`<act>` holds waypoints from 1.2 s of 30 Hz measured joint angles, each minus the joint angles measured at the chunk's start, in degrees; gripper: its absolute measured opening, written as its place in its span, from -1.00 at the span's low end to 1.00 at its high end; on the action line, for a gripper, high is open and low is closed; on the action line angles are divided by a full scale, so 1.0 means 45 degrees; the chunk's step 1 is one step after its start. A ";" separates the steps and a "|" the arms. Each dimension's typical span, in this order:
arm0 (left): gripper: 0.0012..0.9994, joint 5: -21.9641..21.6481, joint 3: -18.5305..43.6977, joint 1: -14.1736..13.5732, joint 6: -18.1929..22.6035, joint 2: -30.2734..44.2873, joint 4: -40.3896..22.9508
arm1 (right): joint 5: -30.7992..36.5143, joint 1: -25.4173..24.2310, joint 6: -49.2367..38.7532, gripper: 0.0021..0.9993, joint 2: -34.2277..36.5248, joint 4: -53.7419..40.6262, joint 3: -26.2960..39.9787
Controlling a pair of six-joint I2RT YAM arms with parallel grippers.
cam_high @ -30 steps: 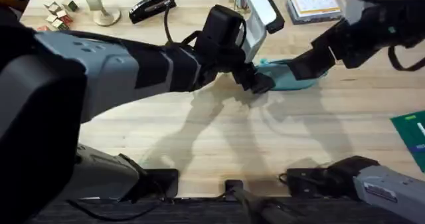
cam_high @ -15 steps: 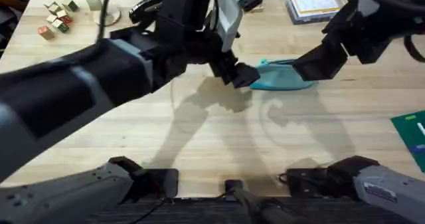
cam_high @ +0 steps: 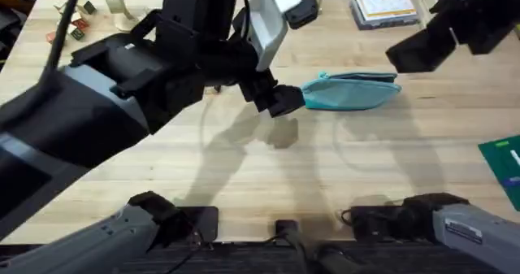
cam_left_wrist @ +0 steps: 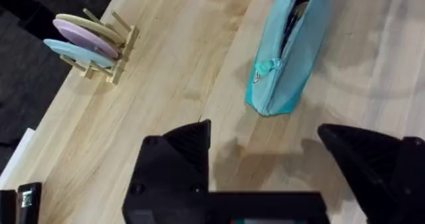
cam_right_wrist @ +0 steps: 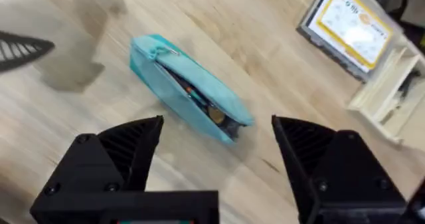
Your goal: Unzip the bag, pick up the pens from the table one at a time and place them inside, then zip the bag closed.
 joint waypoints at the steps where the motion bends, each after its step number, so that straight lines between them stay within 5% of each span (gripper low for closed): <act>1: 0.99 -0.0006 0.0000 0.0000 0.0011 -0.0011 -0.0022 | 0.0000 -0.0024 -0.0473 0.99 0.0003 -0.0027 0.0000; 11: 0.99 -0.0059 0.0000 0.0000 0.0034 -0.0014 -0.0116 | 0.0000 -0.0024 -0.6674 0.99 0.0481 0.0029 0.0005; 24: 0.99 -0.0059 0.0000 0.0000 0.0034 -0.0010 -0.0122 | -0.0001 -0.0024 -0.8028 0.98 0.0501 -0.0171 0.0010; 27: 0.99 -0.0063 0.0000 0.0000 0.0034 -0.0014 -0.0121 | 0.0000 -0.0024 -0.8150 0.49 0.0554 -0.0456 0.0015; 32: 0.99 -0.0063 0.0000 0.0000 0.0037 -0.0012 -0.0121 | -0.0115 -0.0024 -0.8161 -0.85 0.0942 -0.1297 0.0019; 36: 0.99 -0.0063 0.0000 0.0000 0.0039 -0.0010 -0.0121 | -0.0178 -0.0024 -0.8179 -0.94 0.1447 -0.1710 0.0019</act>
